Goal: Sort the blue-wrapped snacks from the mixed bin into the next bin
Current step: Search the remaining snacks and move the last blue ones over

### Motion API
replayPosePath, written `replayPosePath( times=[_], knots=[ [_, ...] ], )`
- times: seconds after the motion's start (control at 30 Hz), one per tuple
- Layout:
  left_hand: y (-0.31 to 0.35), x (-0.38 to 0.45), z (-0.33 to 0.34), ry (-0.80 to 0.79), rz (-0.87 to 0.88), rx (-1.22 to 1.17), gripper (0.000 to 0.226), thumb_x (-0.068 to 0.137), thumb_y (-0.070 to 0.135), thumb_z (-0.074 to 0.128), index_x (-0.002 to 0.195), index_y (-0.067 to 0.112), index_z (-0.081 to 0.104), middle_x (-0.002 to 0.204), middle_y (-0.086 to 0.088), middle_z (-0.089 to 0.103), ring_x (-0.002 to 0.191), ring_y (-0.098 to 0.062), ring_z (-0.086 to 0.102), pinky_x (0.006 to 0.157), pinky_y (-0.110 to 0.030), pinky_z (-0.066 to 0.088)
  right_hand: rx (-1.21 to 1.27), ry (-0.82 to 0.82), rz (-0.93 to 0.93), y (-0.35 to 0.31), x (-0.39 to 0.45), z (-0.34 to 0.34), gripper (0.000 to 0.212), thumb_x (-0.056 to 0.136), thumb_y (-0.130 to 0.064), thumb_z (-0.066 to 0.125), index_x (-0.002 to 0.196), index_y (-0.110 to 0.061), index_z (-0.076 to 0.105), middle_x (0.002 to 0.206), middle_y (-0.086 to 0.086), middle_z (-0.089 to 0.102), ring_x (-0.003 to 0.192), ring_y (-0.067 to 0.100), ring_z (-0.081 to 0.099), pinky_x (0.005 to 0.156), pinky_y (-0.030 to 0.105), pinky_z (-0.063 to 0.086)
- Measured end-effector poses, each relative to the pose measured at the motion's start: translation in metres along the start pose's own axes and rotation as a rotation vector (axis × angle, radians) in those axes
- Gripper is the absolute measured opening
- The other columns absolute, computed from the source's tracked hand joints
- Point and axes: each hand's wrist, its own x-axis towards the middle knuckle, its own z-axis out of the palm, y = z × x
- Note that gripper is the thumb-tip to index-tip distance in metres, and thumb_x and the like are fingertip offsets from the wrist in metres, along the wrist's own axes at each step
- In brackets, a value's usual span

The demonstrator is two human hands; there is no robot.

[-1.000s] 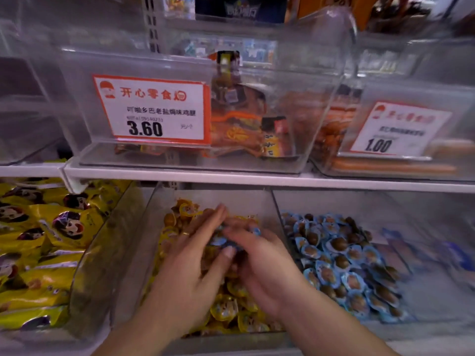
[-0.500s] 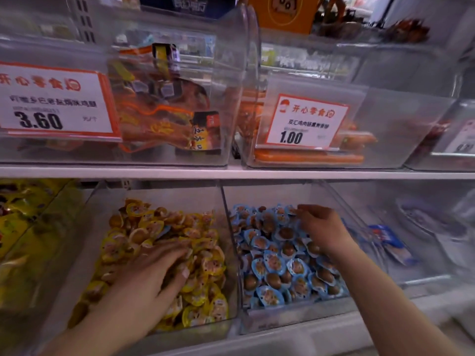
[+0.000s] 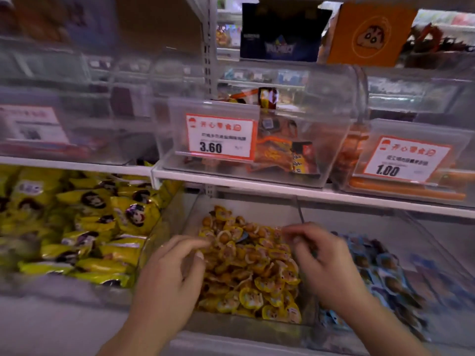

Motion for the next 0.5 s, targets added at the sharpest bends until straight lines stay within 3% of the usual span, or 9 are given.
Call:
replayPosePath(
  times=[0.1, 0.17, 0.23, 0.3, 0.37, 0.43, 0.5],
  knots=[
    [-0.009, -0.009, -0.008, -0.028, -0.046, -0.021, 0.033, 0.094, 0.023, 0.06, 0.107, 0.053, 0.058, 0.128, 0.041, 0.043, 0.119, 0.012, 0.043, 0.094, -0.022, 0.041, -0.01, -0.352, 0.161, -0.002, 0.02, 0.05, 0.027, 0.093, -0.015, 0.058, 0.112, -0.031, 0.069, 0.105, -0.008, 0.072, 0.088, 0.004, 0.066, 0.077, 0.023, 0.053],
    [-0.018, -0.014, -0.01, -0.103, -0.074, -0.051, 0.037, 0.095, 0.026, 0.058, 0.118, 0.055, 0.051, 0.133, 0.05, 0.026, 0.121, 0.023, 0.031, 0.098, -0.018, 0.035, -0.104, -0.534, 0.248, 0.007, 0.04, 0.082, 0.027, 0.094, -0.017, 0.057, 0.117, -0.025, 0.068, 0.116, 0.003, 0.07, 0.104, 0.019, 0.066, 0.09, 0.032, 0.053],
    [-0.028, -0.015, -0.011, -0.151, -0.107, -0.071, 0.041, 0.096, 0.027, 0.058, 0.123, 0.055, 0.046, 0.134, 0.051, 0.02, 0.122, 0.021, 0.03, 0.104, -0.022, 0.035, -0.289, -0.629, 0.208, 0.017, 0.059, 0.107, 0.028, 0.097, -0.029, 0.053, 0.118, -0.019, 0.068, 0.126, 0.009, 0.067, 0.116, 0.026, 0.062, 0.089, 0.028, 0.047],
    [-0.033, -0.011, -0.012, -0.136, -0.158, -0.153, 0.04, 0.096, 0.025, 0.057, 0.121, 0.055, 0.048, 0.133, 0.043, 0.033, 0.124, 0.01, 0.041, 0.107, -0.028, 0.041, -0.399, -0.669, 0.251, 0.024, 0.073, 0.126, 0.047, 0.091, -0.05, 0.048, 0.123, -0.019, 0.064, 0.133, 0.01, 0.062, 0.119, 0.029, 0.059, 0.088, 0.028, 0.043],
    [-0.034, -0.005, -0.015, -0.087, -0.226, -0.217, 0.038, 0.095, 0.028, 0.055, 0.113, 0.061, 0.05, 0.123, 0.032, 0.049, 0.114, 0.004, 0.054, 0.098, -0.034, 0.051, -0.401, -0.671, 0.346, 0.03, 0.082, 0.142, 0.074, 0.07, -0.066, 0.046, 0.133, -0.029, 0.056, 0.141, 0.007, 0.056, 0.122, 0.029, 0.057, 0.1, 0.036, 0.047],
    [-0.037, -0.001, -0.014, -0.068, -0.227, -0.213, 0.033, 0.092, 0.032, 0.051, 0.111, 0.059, 0.052, 0.116, 0.029, 0.054, 0.106, 0.004, 0.057, 0.092, -0.034, 0.054, -0.408, -0.693, 0.405, 0.035, 0.088, 0.158, 0.086, 0.063, -0.071, 0.046, 0.14, -0.033, 0.047, 0.15, 0.007, 0.047, 0.129, 0.03, 0.052, 0.107, 0.042, 0.044],
    [-0.038, 0.003, -0.012, -0.06, -0.186, -0.2, 0.033, 0.088, 0.035, 0.048, 0.116, 0.048, 0.057, 0.113, 0.03, 0.054, 0.105, 0.005, 0.057, 0.091, -0.03, 0.053, -0.442, -0.751, 0.456, 0.035, 0.091, 0.169, 0.106, 0.062, -0.072, 0.051, 0.154, -0.026, 0.024, 0.162, 0.01, 0.025, 0.144, 0.032, 0.034, 0.114, 0.042, 0.034]
  ],
)
